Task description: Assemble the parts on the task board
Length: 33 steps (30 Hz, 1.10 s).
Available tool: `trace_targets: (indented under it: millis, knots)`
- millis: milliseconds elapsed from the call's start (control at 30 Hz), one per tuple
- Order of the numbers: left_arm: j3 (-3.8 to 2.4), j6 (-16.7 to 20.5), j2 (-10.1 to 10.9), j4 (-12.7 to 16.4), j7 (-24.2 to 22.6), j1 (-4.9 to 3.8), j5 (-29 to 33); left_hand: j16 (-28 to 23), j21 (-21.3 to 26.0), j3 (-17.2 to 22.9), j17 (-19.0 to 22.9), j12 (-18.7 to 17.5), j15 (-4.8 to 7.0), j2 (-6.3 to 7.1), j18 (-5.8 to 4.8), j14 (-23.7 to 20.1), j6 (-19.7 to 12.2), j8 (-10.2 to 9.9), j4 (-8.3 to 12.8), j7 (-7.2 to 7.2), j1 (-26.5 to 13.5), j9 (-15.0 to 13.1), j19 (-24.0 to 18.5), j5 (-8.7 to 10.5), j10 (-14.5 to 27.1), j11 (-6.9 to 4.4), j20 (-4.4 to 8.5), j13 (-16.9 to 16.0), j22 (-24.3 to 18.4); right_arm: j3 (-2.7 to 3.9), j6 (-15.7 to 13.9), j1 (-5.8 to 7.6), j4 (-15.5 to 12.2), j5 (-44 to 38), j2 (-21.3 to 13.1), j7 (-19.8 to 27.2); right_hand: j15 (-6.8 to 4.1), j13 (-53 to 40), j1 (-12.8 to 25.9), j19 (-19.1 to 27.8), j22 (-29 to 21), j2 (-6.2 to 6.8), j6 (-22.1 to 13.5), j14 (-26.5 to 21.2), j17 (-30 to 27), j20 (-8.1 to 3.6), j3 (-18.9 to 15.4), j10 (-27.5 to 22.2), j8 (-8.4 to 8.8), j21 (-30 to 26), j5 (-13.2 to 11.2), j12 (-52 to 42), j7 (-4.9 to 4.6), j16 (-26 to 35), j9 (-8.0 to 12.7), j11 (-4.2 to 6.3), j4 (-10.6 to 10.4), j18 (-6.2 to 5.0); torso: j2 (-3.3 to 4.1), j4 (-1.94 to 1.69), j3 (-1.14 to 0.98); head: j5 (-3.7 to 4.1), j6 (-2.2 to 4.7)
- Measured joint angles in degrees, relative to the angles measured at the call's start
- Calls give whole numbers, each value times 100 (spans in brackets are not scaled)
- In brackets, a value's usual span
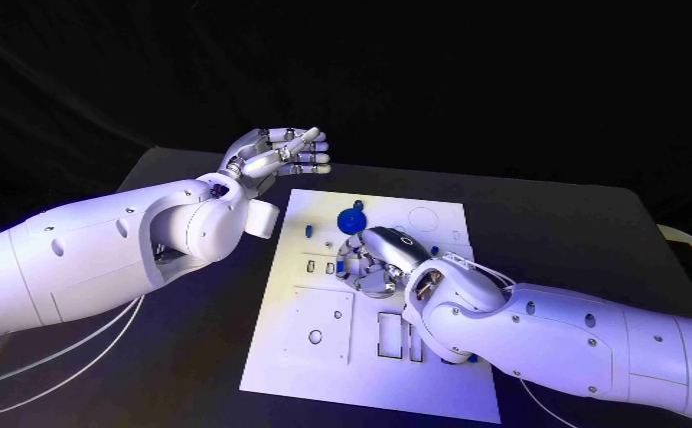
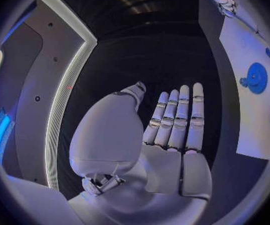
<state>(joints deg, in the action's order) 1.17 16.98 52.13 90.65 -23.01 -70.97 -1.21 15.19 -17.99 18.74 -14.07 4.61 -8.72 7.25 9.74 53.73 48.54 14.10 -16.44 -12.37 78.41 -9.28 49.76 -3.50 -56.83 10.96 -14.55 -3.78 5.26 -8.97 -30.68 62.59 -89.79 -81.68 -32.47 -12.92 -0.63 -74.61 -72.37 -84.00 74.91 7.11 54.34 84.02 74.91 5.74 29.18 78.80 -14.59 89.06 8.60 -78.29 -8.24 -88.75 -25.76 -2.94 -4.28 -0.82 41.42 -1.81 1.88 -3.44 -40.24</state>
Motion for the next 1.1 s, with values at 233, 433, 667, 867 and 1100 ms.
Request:
trace_targets:
  millis: [233, 433, 667, 867, 1100]
  knots:
    - [0, 0, 8, 0, 2, 0, 0, 0, 0, 0, 0, 0, 0, 0, 0, 0, 0, 0, 0, 0, 0, 0, 0, 0, 0, 0, 0, 0, 0, -3, -17, -11, -4, -17, 20, 12, 0, 0, 0, 0, 0, 0, 4, 0, 0, 0, 0, 0, -16, 0, -10, 0, 5, 0, -1, 0, 0, 0, -1, 0, 2, -5, -4]
    - [0, -1, 10, 1, 4, 0, 0, 0, 0, 0, -13, 0, 0, 0, 0, 0, 0, 0, 0, 0, 0, 0, 0, 0, 0, 0, 0, 0, -6, -1, -15, -14, 48, -29, 57, 12, 0, -6, 0, 0, -1, 0, 1, 0, 0, 0, -1, 0, -18, 0, -11, 0, 16, 0, -1, 0, 1, 0, -3, 0, 3, -9, -3]
    - [0, -3, 13, 3, 7, 0, 0, 0, 0, 0, -13, 0, 0, 0, 0, 0, 0, 0, 0, 0, 0, 0, 0, 0, 0, 0, 0, 0, -6, 5, -11, -11, 104, -46, 93, 15, 0, -5, 0, 0, 1, 1, 2, 0, 0, 0, -1, 0, -18, 0, -20, 0, 20, 0, -34, 0, 1, 0, -3, -1, 1, -13, 0]
    - [0, -4, 15, 4, 11, 0, 0, 0, 0, 0, -12, 0, 0, 0, 0, 0, 0, 0, 0, 0, 0, 0, 0, 0, 0, 0, 0, 0, -6, 6, -13, -10, 124, -69, 104, 16, 0, 14, 30, 0, 4, 31, -16, 0, -1, 0, -1, 0, -18, -24, -21, 20, 42, 0, -36, 0, 1, 0, -1, -1, 2, -13, -5]
    - [0, -5, 17, 4, 16, 0, 0, 0, 0, 0, -12, 0, 0, 0, 0, 0, 0, 0, 0, 0, 0, 0, 0, 0, 0, 0, 0, 0, -6, 6, -14, -11, 133, -104, 107, 4, 0, 23, 60, 0, 3, 61, -46, 0, -1, 0, -1, -22, -17, -25, -43, 42, 14, 0, -15, -21, 1, 0, -1, 0, -2, -14, -10]
